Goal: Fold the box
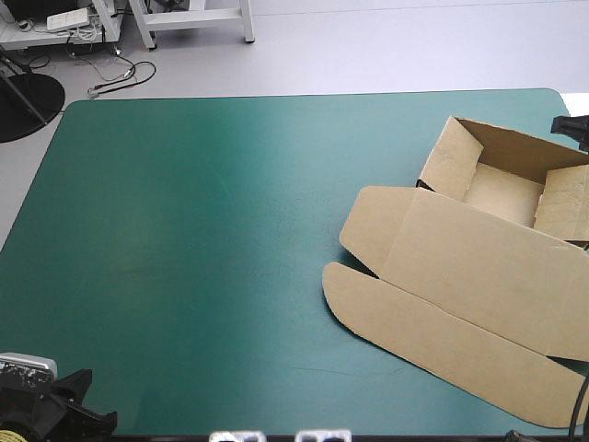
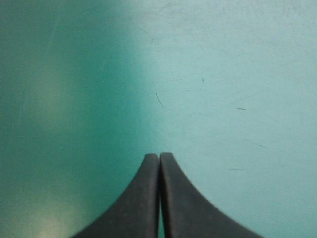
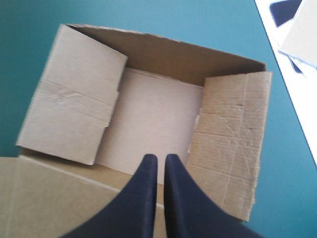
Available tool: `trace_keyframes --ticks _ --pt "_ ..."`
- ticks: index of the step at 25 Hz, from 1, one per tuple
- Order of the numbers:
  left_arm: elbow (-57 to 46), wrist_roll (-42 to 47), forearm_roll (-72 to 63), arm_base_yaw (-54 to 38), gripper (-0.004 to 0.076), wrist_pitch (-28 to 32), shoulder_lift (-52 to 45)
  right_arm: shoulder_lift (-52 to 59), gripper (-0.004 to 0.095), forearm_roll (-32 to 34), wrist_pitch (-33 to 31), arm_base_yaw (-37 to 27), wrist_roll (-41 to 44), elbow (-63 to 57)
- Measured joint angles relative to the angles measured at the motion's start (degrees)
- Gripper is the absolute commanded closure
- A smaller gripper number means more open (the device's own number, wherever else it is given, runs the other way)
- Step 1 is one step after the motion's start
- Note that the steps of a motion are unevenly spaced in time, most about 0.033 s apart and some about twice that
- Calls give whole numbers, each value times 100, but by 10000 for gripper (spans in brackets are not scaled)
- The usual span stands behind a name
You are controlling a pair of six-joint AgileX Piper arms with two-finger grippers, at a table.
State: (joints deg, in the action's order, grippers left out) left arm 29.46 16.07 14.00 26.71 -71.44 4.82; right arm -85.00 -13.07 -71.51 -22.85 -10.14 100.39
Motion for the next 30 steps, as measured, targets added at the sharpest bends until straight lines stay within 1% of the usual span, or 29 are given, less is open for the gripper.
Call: trace_keyframes --ticks 4,6,10,14,15,18,24,30 --pt "0 -365 25 0 734 102 0 1103 917 -397 -15 0 -257 -736" --pt "0 -472 63 0 734 129 0 1697 919 -491 21 0 -408 -1389" --pt "0 -514 117 0 734 224 0 2791 919 -499 433 90 -652 -2957" --pt "0 -588 128 0 734 373 0 3845 919 -490 858 540 -909 -4483" --pt "0 -669 128 0 734 390 0 4343 919 -490 1024 766 -965 -5121" --pt "0 -739 128 0 734 390 0 4837 923 -447 1228 945 -983 -5834" --pt "-94 -771 128 0 734 518 0 5565 923 -291 1631 1007 -1087 -7050" --pt "-99 -771 96 0 734 540 0 5734 923 -350 1757 1370 -1300 -7216"
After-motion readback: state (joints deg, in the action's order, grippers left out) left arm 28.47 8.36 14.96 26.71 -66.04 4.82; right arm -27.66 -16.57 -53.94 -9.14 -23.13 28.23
